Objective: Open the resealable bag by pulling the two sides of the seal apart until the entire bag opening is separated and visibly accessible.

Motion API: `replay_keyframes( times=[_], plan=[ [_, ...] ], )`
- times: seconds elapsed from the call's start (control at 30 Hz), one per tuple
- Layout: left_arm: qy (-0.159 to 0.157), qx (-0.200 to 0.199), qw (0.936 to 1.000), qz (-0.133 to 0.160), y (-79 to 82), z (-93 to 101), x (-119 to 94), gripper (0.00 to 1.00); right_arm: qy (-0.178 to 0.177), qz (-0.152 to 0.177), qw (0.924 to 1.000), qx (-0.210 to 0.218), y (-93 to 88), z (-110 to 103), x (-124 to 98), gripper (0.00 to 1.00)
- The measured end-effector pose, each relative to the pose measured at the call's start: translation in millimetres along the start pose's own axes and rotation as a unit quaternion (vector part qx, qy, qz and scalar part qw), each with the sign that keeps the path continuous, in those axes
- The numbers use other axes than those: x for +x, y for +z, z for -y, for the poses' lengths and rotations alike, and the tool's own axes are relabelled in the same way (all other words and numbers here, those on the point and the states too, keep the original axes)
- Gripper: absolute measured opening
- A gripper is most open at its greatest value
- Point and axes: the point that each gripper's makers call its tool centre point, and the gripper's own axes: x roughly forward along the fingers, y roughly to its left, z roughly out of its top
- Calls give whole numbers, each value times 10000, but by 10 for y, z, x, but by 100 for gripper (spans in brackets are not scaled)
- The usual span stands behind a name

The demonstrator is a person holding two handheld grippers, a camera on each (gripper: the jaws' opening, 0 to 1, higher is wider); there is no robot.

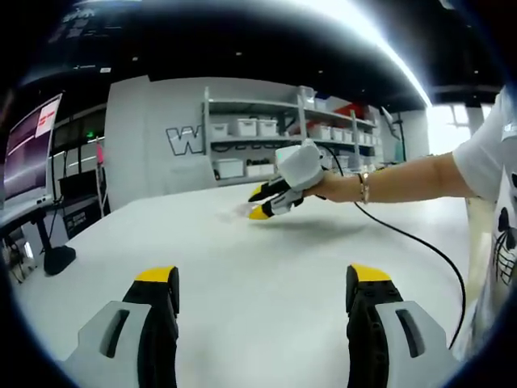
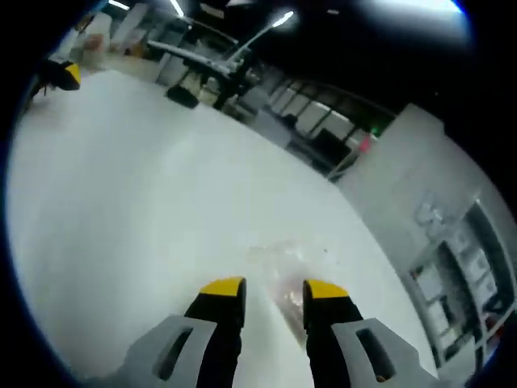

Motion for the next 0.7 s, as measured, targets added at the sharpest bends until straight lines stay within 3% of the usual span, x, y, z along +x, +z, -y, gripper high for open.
replay_keyframes(
  times=[0.7],
  plan=[
    [48, -123, 9999, 32, -58, -15, -4, 84, 72, -103, 9994, -329, -67, 39, 76, 23]
  ],
)
